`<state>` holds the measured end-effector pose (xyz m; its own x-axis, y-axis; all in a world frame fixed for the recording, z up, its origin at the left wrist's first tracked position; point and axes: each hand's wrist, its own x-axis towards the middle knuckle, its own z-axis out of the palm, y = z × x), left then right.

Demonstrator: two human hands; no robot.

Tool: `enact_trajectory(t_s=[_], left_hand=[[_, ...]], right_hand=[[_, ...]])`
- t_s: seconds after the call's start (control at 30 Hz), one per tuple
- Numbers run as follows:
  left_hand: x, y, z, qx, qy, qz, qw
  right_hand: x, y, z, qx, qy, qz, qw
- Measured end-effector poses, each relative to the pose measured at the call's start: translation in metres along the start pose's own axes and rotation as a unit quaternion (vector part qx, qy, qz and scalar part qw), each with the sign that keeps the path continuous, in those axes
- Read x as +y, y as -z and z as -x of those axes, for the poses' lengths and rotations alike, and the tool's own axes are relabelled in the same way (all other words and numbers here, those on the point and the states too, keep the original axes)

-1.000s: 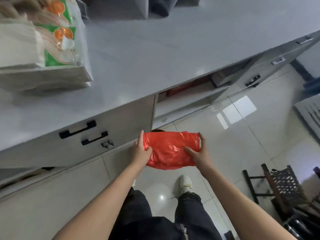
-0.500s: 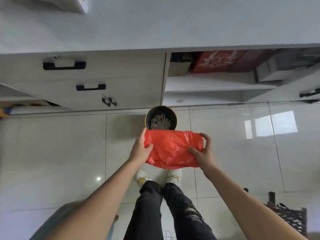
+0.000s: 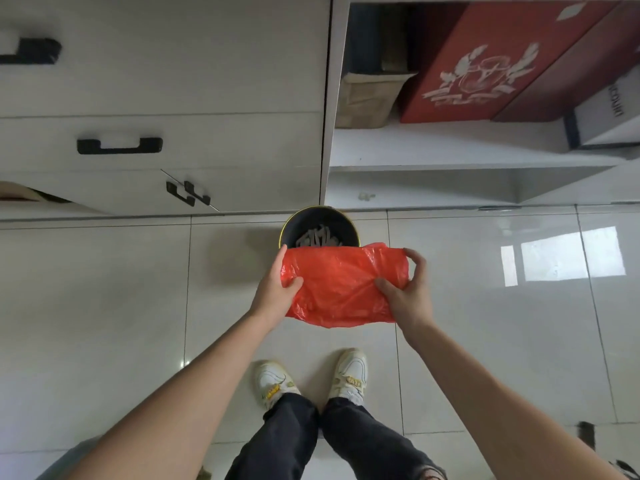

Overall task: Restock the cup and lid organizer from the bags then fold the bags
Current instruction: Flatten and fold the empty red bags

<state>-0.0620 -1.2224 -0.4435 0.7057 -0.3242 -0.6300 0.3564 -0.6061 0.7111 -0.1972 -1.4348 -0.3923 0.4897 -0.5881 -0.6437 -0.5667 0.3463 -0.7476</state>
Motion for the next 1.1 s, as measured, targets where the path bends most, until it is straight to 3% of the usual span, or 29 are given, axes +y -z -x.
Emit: enact_trajectory(t_s=[0.3,0.5,0.87,1.1], left_hand=[[-0.058,-0.032,-0.131,0.001,-0.028,-0.036,0.999],[-0.086,-0.045,-0.167,0.03,-0.039,-0.044,0.998],[-0.104,-0.036,-0.171,0.035,0.012,0.0,0.999],[-0.067,-0.008,-0.117,0.044,0.056,0.049,0.996]], right_hand=[[0.076,-0.039,-0.115,0.099,0.03,-0.002,0.995],[0.108,-0.07,-0.171,0.133,0.037,0.039,0.99],[0.145,-0.129,-0.193,0.034,0.044,0.145,0.988],[0.095,-0.114,-0.123,0.024,0.013,0.143,0.989]])
